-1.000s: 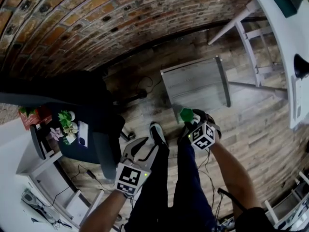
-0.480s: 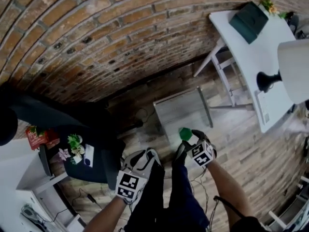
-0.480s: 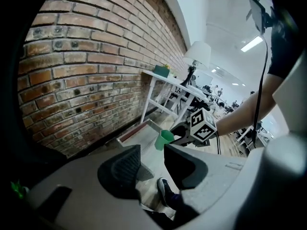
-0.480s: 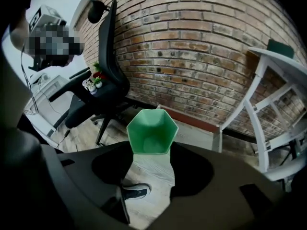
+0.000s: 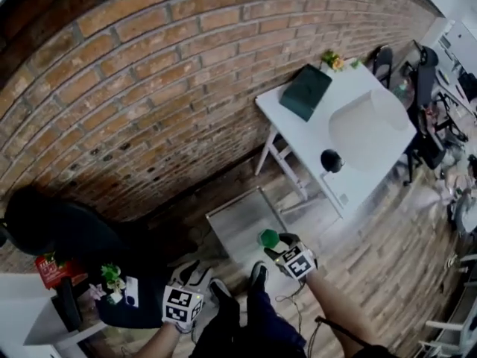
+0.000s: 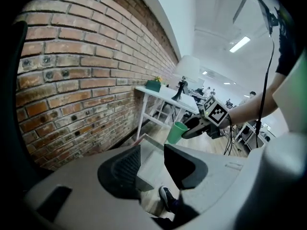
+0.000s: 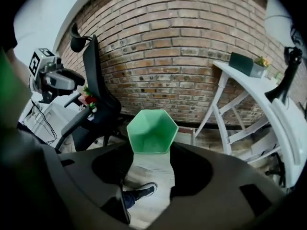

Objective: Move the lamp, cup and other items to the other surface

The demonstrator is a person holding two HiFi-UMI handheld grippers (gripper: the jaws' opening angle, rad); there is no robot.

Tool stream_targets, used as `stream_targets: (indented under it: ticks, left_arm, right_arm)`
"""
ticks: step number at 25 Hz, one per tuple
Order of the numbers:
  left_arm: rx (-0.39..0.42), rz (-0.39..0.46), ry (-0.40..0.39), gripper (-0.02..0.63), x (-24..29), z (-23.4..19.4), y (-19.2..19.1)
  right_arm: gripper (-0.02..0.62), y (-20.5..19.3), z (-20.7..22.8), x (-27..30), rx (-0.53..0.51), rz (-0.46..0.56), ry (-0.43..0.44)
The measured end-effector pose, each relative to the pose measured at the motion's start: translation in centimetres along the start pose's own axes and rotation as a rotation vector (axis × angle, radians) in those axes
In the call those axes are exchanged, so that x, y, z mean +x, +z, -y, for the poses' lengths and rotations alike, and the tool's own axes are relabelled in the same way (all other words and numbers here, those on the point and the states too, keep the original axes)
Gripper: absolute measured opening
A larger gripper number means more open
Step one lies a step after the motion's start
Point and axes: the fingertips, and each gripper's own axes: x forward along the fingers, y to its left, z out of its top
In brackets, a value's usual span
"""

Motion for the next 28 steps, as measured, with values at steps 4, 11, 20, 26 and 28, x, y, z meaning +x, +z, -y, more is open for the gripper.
stream_targets:
  ticks: [4,11,20,26,28]
  left_arm:
    - [0.025,0.016,-0.022,0.15,-1.3,1.0,2.2]
    - [0.079,0.047,-0.078,0.15,-2.7,2.0,4.8]
    - [0.131,0.097,-0.132,0.15,-3.1,1.7,7.6]
    - [0.126,0.084,-0.141,0.15,-1.7,2.5,8.2]
    - [0.118,0.074,-0.132,0.15,-1.3,2.9,7.9]
  right_arm:
    - [0.245,1.2,1.9,-5.6,0.042,0.026,-0.057]
    - [0.242,1.0,5.4,-14.1,0.121,0.053,-0.2]
    - [0.241,0.1,10.2,-25.3,0.287,0.079,-0.396]
    - [0.241,-0.7,15.2,-29.5,0.348,0.13,-0.465]
    - [0.241,-1.4,16.9,-30.3,0.372,0.144,-0.481]
